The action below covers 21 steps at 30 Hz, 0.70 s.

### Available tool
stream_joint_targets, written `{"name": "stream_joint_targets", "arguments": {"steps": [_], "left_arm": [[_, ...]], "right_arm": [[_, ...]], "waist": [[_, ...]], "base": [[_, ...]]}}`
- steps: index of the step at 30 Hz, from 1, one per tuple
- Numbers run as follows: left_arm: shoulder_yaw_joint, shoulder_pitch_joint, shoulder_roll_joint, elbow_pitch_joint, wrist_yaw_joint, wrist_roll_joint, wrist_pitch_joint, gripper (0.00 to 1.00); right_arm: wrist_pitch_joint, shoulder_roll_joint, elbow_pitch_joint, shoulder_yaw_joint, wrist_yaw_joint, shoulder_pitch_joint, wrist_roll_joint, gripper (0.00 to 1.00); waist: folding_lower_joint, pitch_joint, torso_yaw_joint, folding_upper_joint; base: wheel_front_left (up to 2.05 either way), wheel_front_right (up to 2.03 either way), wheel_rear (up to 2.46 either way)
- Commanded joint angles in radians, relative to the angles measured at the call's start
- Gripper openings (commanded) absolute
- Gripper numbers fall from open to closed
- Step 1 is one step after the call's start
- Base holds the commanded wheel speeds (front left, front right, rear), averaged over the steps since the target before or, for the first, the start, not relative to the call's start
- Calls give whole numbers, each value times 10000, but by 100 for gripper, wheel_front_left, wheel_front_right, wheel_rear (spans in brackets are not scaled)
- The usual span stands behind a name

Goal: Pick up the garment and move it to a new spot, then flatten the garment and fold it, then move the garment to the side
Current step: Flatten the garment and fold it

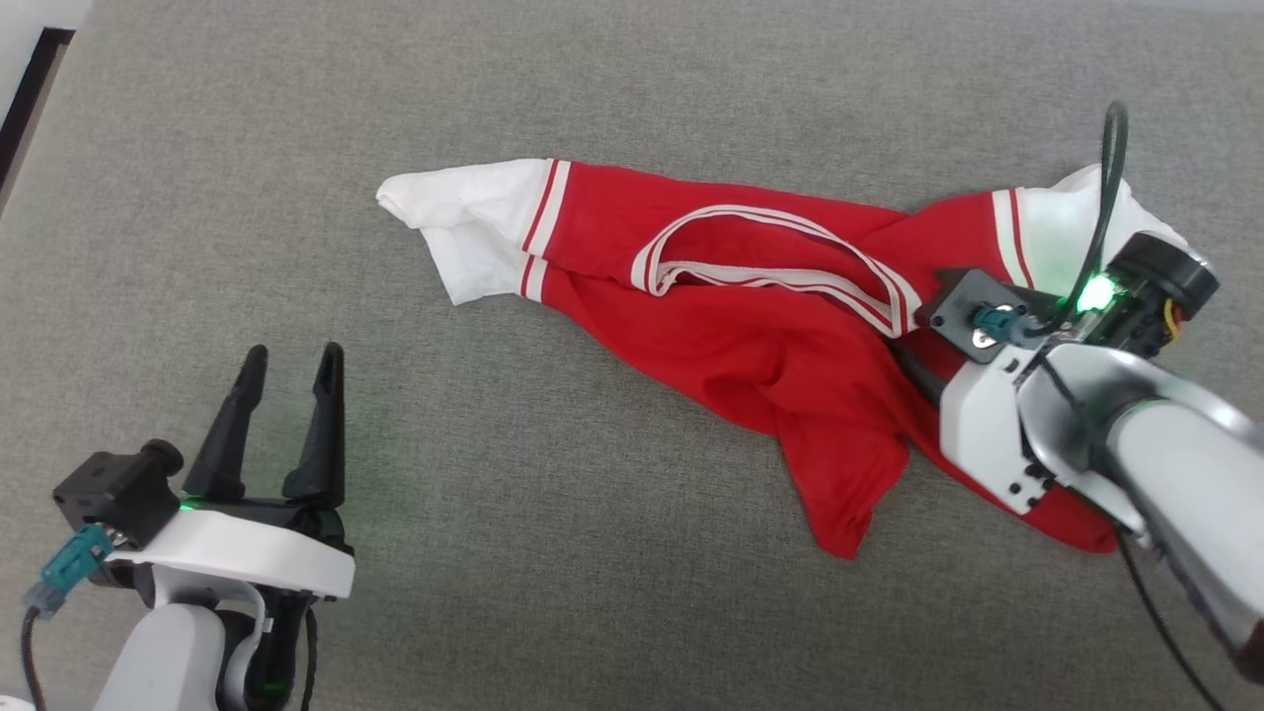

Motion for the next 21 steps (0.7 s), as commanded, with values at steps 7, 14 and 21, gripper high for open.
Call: {"name": "stream_joint_targets", "arguments": {"steps": [7, 14, 21], "left_arm": [[-345, -55, -70, 54, -22, -313, -51, 100], [-858, -215, -177, 7, -22, -518, -51, 100], [-1364, -510, -307, -66, -22, -912, -51, 100]], "right_arm": [[218, -432, -71, 374, -10, -639, 423, 0], [659, -598, -30, -24, -10, -1298, 1112, 0], [981, 217, 1154, -1592, -10, -2527, 1005, 0]], "waist": [[0, 77, 114, 0], [0, 316, 348, 0], [0, 913, 804, 0]], "base": [[0, 0, 0], [0, 0, 0], [0, 0, 0]]}}
